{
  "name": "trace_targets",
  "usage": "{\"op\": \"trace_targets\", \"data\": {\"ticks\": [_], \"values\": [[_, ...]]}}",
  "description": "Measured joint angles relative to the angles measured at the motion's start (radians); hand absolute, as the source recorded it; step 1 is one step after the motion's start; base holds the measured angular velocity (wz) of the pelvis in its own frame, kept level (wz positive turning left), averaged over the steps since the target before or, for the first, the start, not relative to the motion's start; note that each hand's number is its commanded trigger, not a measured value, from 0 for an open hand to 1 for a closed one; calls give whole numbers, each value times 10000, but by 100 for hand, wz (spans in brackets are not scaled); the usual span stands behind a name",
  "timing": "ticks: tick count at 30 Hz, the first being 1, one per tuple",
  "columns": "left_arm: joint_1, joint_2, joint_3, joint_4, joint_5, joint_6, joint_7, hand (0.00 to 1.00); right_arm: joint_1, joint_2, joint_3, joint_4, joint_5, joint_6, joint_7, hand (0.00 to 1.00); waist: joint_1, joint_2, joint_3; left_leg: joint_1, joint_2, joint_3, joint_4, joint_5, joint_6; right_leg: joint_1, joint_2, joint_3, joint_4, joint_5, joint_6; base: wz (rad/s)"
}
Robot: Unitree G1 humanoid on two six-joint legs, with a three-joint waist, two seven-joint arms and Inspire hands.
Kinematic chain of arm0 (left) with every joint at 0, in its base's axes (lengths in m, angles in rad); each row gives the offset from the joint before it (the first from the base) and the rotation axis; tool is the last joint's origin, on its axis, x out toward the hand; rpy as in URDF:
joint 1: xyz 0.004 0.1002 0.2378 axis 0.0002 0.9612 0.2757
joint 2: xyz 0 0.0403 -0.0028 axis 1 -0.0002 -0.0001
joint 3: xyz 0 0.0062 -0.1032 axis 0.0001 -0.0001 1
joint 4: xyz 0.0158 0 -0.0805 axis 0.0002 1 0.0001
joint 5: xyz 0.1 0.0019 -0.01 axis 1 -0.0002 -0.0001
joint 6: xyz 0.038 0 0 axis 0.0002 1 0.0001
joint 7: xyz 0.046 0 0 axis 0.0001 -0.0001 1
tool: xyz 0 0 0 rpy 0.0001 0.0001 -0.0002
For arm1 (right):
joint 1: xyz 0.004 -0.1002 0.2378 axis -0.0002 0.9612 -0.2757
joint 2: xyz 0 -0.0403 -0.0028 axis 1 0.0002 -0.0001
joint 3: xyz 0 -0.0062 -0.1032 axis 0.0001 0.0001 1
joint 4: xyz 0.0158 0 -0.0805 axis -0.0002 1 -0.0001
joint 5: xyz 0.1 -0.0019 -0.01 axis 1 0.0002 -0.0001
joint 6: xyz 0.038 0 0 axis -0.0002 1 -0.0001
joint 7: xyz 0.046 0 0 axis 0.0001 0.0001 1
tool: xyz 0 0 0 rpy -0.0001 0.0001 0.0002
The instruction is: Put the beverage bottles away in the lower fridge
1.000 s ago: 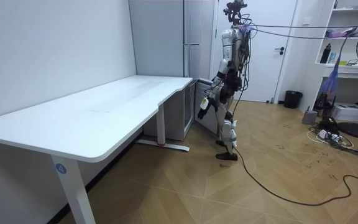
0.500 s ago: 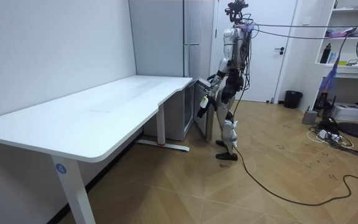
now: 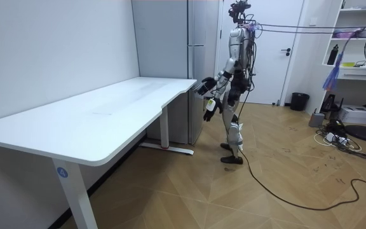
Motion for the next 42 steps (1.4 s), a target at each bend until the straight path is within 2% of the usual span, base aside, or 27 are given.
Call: {"op": "trace_targets", "data": {"ticks": [6,9,11,12,13,14,16,18,19,20,24,27,31,34,37,42], "values": [[-145,-80,58,-16,-7,70,-173,0,-10,-129,167,-45,-903,421,521,0,141,25,-19,14,6,-108,5,6,-1,27,-39,-86,-2,-39,31,3],[-36,-49,402,-18,-770,66,-165,0,8,-345,141,57,-1793,549,887,0,77,-60,-17,166,-22,-189,1,6,-1,232,-77,-159,-21,-116,72,12],[111,15,717,-18,-1203,-56,-66,0,65,-430,31,612,-2691,538,1269,0,-185,-202,-58,284,-42,-500,5,7,2,493,-168,-455,-23,-252,157,43],[153,15,818,-18,-1223,-126,-30,0,118,-451,-22,814,-2918,537,1333,0,-185,-259,-36,364,-48,-573,3,7,2,595,-181,-491,-27,-281,178,41],[282,41,990,-19,-1449,-292,29,0,268,-457,-154,1323,-3313,542,1478,0,-198,-361,-38,496,-59,-694,-5,7,2,814,-200,-570,-44,-347,228,33],[435,137,1019,-18,-1820,-445,104,0,475,-465,-346,1834,-3634,552,1537,0,-185,-464,-80,609,-78,-736,-20,5,1,958,-230,-637,-42,-411,266,30],[656,200,1323,4,-2253,-606,134,0,730,-594,-513,2587,-3932,548,1604,0,-172,-532,-109,707,-118,-928,-27,0,5,1133,-275,-722,-43,-455,317,23],[905,209,1608,6,-2384,-743,154,0,1187,-796,-994,3257,-4075,544,1651,0,-288,-520,-113,769,-186,-1200,-33,-35,59,1336,-355,-928,-18,-547,405,41],[1022,224,1754,13,-2384,-805,155,0,1450,-938,-1430,3699,-4294,549,1638,0,-424,-488,-111,788,-201,-1306,-31,-112,162,1434,-391,-1087,22,-623,466,40],[1118,238,1942,17,-2357,-818,161,0,1646,-1038,-1928,4198,-4574,545,1602,0,-397,-461,-95,836,-224,-1423,-55,-145,186,1479,-388,-1091,56,-648,498,31],[1335,341,2445,309,-2345,-990,168,0,2302,-1310,-2448,4865,-5477,536,1502,0,-435,-445,-87,903,-332,-1723,44,-254,270,1632,-492,-1027,357,-822,611,23],[1487,443,2536,819,-2116,-981,175,0,2403,-1181,-3109,5131,-5747,373,1498,0,-500,-350,-65,1036,-425,-2039,80,-293,335,1898,-512,-827,339,-850,681,33],[1824,414,2776,947,-1054,-843,201,0,2376,-1028,-3642,5395,-6047,403,1395,0,-677,-334,-55,1072,-591,-2736,282,-335,387,2266,-549,15,316,-947,845,53],[2007,383,2955,949,-649,-643,66,0,2390,-926,-3980,5559,-6028,428,1305,0,-674,-328,-59,973,-709,-3130,423,-350,393,2385,-554,73,300,-967,876,38],[2094,309,3141,944,-370,-473,-210,0,2386,-889,-4156,5605,-6041,496,1202,0,-649,-319,-64,846,-741,-3261,552,-356,389,2429,-547,291,168,-974,887,17],[2089,306,3144,940,-269,-313,-305,0,2389,-885,-4141,5616,-5995,591,1174,0,-673,-322,-68,817,-745,-3340,611,-357,373,2477,-534,301,144,-981,897,4]]}}
